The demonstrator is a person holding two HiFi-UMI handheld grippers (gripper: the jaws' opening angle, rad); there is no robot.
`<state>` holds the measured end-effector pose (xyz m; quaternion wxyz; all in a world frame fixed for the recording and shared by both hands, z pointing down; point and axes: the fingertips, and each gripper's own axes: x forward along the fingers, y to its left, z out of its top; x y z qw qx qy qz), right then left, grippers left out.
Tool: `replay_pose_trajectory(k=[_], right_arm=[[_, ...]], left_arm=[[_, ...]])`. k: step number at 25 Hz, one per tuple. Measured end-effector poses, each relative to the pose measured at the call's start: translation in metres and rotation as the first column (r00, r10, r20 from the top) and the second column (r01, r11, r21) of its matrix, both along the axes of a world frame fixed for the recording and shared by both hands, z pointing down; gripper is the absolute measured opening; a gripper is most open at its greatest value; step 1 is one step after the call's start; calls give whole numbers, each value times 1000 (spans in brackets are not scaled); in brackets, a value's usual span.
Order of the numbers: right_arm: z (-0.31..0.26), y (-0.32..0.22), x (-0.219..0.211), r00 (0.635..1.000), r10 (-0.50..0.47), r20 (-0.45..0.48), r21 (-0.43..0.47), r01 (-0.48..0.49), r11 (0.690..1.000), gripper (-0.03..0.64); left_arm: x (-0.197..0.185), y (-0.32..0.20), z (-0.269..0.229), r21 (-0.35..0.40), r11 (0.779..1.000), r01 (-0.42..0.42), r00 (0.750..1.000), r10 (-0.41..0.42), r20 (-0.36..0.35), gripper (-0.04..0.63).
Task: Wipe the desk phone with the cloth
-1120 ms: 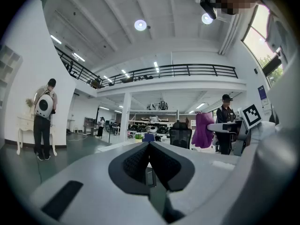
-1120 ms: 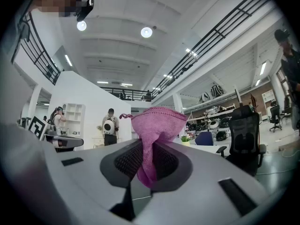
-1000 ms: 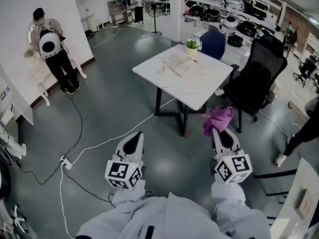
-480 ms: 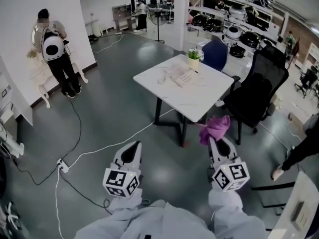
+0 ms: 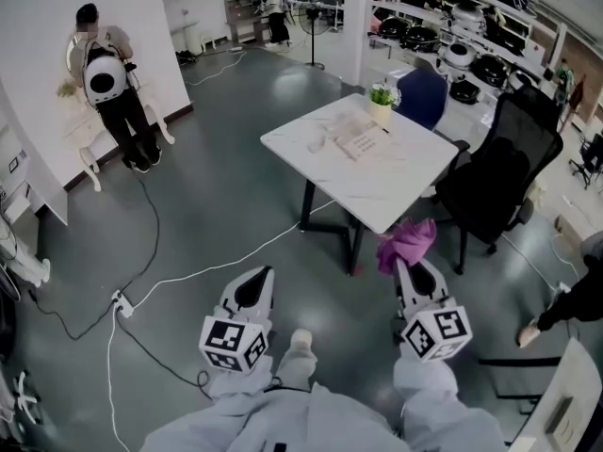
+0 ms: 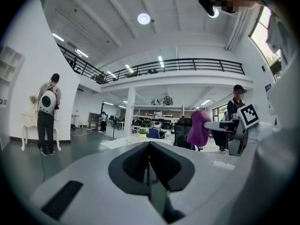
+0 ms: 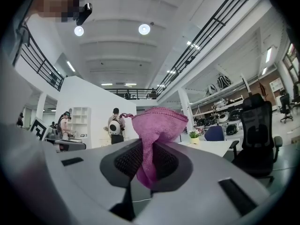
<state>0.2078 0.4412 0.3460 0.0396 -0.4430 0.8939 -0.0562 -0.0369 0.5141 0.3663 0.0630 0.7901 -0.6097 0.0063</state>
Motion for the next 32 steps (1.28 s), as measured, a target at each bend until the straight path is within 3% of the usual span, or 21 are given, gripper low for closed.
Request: replay_pose_trajectory(k=[21,32], right_arm=[[23,-217,-74,997,73,21,-58,-71,996,38],[40,-293,-81,987,158,13,-77,-157,985,38]], left_arm=[[-72,-231,14,-30,995,-94,995,94,-17,-2],[-77,-326,34,-44,982,-182,983,180,-40,-2]])
